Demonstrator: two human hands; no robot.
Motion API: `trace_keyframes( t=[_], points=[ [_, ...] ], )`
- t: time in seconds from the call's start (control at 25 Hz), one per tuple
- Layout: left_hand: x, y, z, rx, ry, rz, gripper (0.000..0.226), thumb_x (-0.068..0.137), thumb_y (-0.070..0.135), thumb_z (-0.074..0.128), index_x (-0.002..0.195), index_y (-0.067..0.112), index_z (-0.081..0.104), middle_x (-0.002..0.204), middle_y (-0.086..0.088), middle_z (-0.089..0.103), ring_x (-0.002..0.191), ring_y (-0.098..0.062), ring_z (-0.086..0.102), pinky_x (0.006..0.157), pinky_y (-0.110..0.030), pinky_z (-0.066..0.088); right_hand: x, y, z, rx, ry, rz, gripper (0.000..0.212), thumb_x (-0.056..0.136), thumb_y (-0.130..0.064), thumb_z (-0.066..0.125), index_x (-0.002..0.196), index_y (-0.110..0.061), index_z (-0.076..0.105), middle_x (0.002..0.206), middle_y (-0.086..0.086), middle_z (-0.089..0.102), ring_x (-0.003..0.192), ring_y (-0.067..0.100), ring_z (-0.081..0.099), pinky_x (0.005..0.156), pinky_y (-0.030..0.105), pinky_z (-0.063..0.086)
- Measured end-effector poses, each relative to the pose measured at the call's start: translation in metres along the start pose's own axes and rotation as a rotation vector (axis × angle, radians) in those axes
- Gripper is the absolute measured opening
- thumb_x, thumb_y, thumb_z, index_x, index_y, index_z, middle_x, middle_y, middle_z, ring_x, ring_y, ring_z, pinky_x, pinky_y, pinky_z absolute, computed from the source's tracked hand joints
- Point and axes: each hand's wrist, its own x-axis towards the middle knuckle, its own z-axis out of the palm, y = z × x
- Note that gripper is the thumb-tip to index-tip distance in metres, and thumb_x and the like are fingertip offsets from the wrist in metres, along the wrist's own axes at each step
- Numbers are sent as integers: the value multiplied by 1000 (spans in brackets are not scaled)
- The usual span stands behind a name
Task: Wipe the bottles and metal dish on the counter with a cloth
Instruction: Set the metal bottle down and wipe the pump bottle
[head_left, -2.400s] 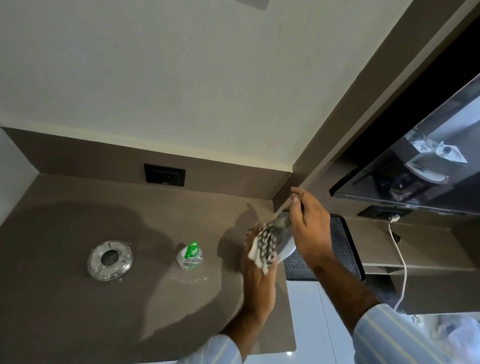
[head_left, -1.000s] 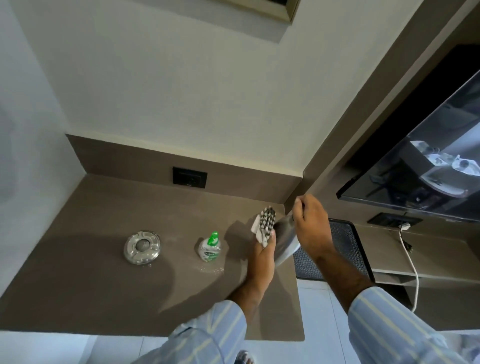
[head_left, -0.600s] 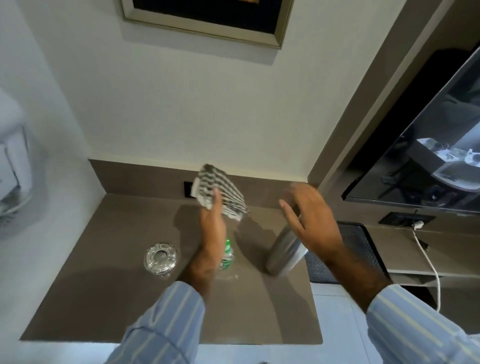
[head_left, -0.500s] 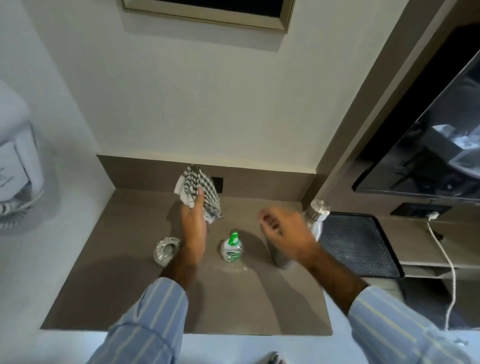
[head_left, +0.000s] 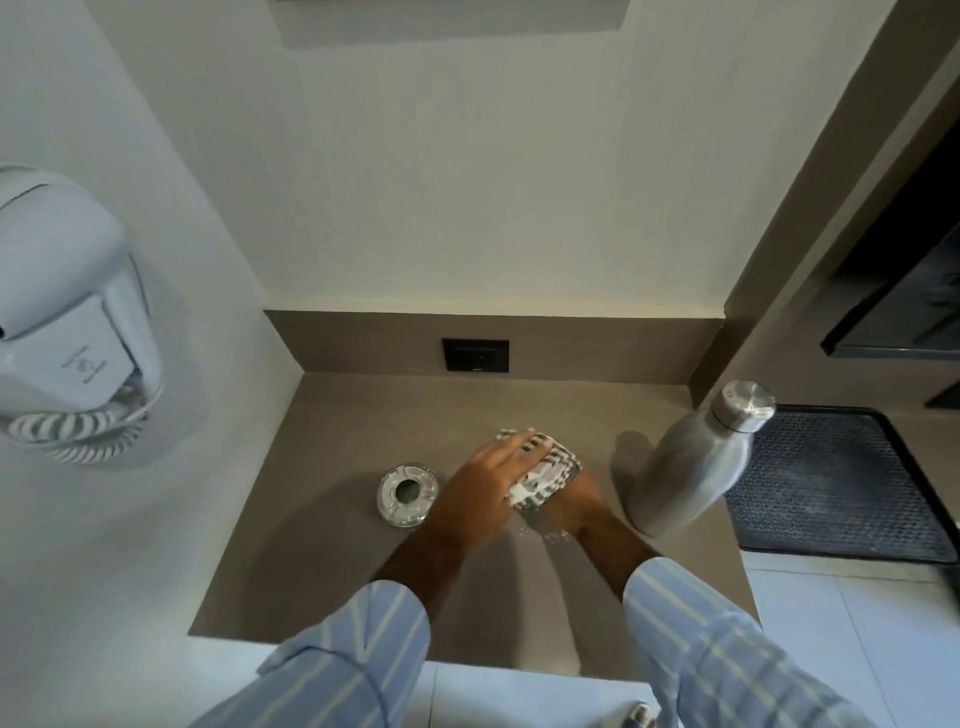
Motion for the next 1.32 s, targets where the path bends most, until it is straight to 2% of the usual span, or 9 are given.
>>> trace_keyframes(
  t=[0.16, 0.36, 0.52, 0.64, 0.8, 0.96, 1.12, 1.2, 1.32],
  points=[
    [-13, -9, -30, 172, 93, 210, 67, 80, 10, 82, 142, 11, 57, 154, -15, 48, 130, -33, 57, 109, -43, 49, 5, -5, -42, 46, -24, 59, 43, 88, -43, 71, 123, -20, 70, 126, 9, 74, 118, 29, 68, 94, 31, 51],
    [1, 4, -67, -146, 279, -180, 72, 89, -12, 53, 150, 25, 45, 160, -1, 41, 133, -23, 55, 106, -41, 52, 0, -6, -66, 70, -28, 86, 42, 75, -35, 84, 112, -17, 74, 115, 9, 77, 107, 28, 71, 94, 38, 57],
    [23, 30, -65, -201, 186, -41, 64, 96, -1, 53, 150, 33, 42, 156, 5, 45, 129, -13, 56, 101, -29, 54, -1, -31, -79, 111, -24, -50, 52, 77, -24, 84, 125, -15, 69, 131, 8, 71, 123, 25, 65, 104, 38, 52],
    [12, 20, -56, -467, 361, -280, 44, 100, 4, 53, 133, 32, 59, 123, 5, 71, 100, -10, 71, 77, -16, 58, 1, -32, -103, 135, 6, -76, 58, 79, -28, 85, 129, -11, 63, 126, 8, 72, 116, 26, 68, 101, 43, 55],
    [24, 39, -55, -934, 518, -629, 24, 97, 6, 58, 112, 19, 72, 93, -2, 80, 74, -11, 75, 64, -25, 60, -9, -40, -108, 620, -78, -142, 51, 91, -30, 77, 128, -14, 46, 117, 1, 72, 100, 14, 76, 82, 30, 63],
    [37, 82, -61, -1244, 570, -608, 19, 99, 18, 62, 116, 20, 70, 101, -1, 79, 85, -8, 77, 66, -19, 61, -12, -58, -97, 908, 331, -127, 33, 103, -31, 58, 133, -17, 59, 112, 2, 76, 97, 14, 76, 82, 29, 62],
    [21, 105, -44, -904, 546, -506, 33, 98, 9, 62, 130, 13, 64, 112, 2, 72, 101, -4, 70, 70, 3, 46, -17, -65, -98, 1136, 482, 22, 32, 110, -32, 43, 129, -13, 60, 108, 3, 73, 95, 10, 73, 79, 23, 58],
    [41, 106, -56, -885, 536, -559, 26, 99, 18, 62, 124, 17, 68, 106, 5, 76, 103, -16, 72, 69, -4, 52, -27, -69, -86, 1031, 436, -7, 30, 110, -33, 42, 127, -17, 60, 111, -2, 73, 93, 0, 72, 78, 16, 56],
    [61, 102, -71, -913, 535, -418, 36, 98, 12, 61, 134, 14, 62, 121, 3, 73, 109, -7, 69, 98, -27, 55, -31, -74, -88, 921, 460, -46, 30, 111, -28, 41, 129, -16, 61, 118, 1, 72, 108, 9, 69, 95, 28, 54]
  ],
)
